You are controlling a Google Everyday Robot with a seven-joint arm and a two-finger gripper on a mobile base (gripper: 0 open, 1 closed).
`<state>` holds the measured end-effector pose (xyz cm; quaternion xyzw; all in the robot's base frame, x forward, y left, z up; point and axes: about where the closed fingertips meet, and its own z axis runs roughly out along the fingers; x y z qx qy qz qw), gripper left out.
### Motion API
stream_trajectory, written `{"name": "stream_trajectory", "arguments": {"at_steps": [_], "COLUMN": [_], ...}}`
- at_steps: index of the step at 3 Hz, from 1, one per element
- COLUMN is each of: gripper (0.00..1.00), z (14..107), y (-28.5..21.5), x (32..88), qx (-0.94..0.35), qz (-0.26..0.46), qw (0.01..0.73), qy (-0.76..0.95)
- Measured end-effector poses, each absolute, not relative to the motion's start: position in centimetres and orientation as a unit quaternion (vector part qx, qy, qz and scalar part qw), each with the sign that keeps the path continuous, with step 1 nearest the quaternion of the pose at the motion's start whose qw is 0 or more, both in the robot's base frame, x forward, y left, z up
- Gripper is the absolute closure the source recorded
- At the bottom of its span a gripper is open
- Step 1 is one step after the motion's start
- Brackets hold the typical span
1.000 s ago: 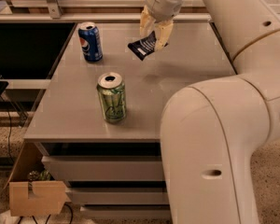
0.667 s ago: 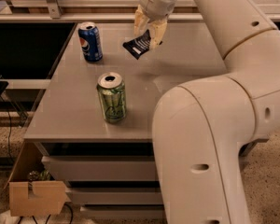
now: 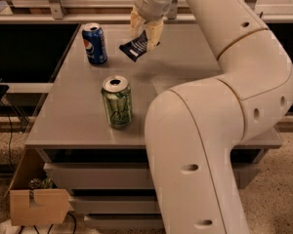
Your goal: Move rxbar blueberry near pepsi can
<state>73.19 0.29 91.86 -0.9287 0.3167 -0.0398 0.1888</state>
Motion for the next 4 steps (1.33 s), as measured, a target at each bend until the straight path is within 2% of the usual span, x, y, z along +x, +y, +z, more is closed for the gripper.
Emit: {"name": "stream_trajectory", "arguments": {"at_steps": [3,4], "gripper": [1.0,0.82], "z": [91.1,90.8], "y": [4.2,4.9], "x": [73.7,74.2], "qx": [-0.934,-0.93], "qz": [-0.032,-0.034], "qw": [0.192,0.188], "qy": [0.299,0.314]}}
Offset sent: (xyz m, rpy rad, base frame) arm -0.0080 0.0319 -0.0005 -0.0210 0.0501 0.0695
